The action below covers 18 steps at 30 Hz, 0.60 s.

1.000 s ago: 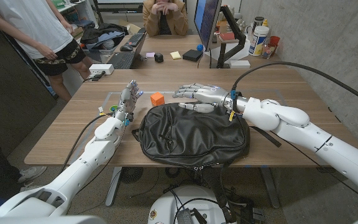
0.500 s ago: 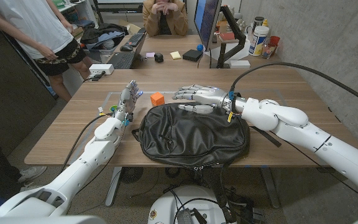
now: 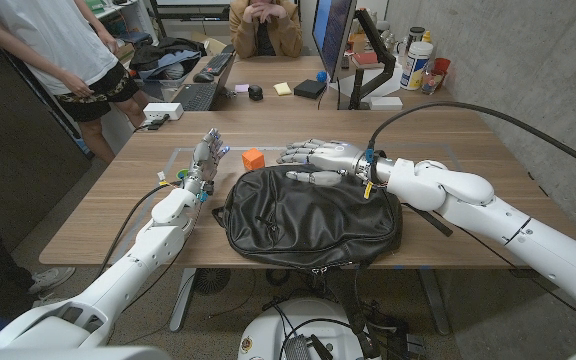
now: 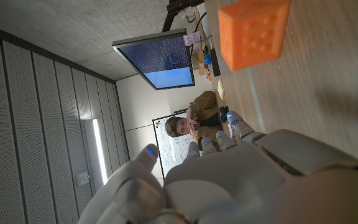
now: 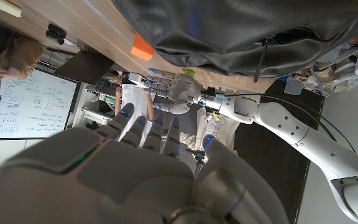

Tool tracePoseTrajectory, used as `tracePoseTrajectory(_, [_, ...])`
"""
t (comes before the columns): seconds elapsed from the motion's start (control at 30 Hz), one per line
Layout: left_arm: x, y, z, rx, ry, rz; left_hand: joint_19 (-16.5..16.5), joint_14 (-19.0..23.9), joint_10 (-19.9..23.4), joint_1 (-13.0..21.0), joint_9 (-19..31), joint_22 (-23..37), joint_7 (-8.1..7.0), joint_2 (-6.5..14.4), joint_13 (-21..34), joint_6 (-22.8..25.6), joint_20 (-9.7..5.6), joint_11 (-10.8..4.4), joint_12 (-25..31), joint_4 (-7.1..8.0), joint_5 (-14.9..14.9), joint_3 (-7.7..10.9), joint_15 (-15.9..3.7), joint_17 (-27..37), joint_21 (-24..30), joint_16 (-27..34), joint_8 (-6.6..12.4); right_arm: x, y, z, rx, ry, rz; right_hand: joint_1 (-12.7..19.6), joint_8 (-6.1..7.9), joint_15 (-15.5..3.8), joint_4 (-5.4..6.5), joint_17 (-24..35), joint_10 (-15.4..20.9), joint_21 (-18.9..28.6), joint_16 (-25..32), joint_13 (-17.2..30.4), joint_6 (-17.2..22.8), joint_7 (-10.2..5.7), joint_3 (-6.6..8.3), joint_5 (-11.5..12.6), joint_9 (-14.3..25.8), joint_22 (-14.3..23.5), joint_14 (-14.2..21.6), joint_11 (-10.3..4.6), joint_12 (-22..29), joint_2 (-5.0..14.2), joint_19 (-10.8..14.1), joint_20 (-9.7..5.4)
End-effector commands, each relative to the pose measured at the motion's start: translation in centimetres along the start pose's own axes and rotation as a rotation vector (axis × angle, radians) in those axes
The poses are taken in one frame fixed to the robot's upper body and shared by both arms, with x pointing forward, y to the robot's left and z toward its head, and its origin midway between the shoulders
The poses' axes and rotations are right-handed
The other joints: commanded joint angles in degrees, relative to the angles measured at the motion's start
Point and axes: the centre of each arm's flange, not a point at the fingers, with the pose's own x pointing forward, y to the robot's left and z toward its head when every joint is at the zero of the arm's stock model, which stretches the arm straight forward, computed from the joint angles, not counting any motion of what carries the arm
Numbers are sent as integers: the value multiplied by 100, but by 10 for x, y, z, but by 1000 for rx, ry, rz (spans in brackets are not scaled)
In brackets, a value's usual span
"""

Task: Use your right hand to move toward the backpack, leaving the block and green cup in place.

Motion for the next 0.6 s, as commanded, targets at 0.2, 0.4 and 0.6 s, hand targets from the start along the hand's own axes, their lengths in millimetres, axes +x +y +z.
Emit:
tracePoseTrajectory(0.2, [-3, 1, -1, -1, 1, 0, 32, -187, -58, -62, 9, 9, -18, 536, 18, -110, -227, -4, 21, 3, 15, -21, -248, 19, -9, -2, -17, 4, 8, 2, -4, -1, 33, 98, -5, -430, -53, 16, -22, -50, 5, 30, -40, -7, 19, -24, 31, 30, -45, -30, -5, 237, 21, -443])
tracePoseTrajectory(0.4, [-4, 2, -1, 1, 3, 3, 34, -187, -59, -61, 9, 9, -16, 537, 18, -110, -226, -2, 21, 3, 16, -24, -245, 19, -14, -3, -18, 5, 9, 2, -7, 0, 44, 106, -7, -426, -58, 19, -26, -61, 5, 30, -49, -14, 15, -28, 32, 30, -55, -26, -4, 238, 20, -441])
tracePoseTrajectory(0.6, [-5, 3, -1, 1, 4, 4, 38, -185, -62, -61, 9, 9, -26, 537, 18, -106, -230, -6, 20, 3, 17, -27, -251, 19, -19, -2, -17, 7, 10, 2, -12, -2, 49, 111, -6, -428, -61, 21, -27, -69, 6, 31, -52, -16, 13, -30, 32, 31, -58, -30, -3, 241, 18, -439])
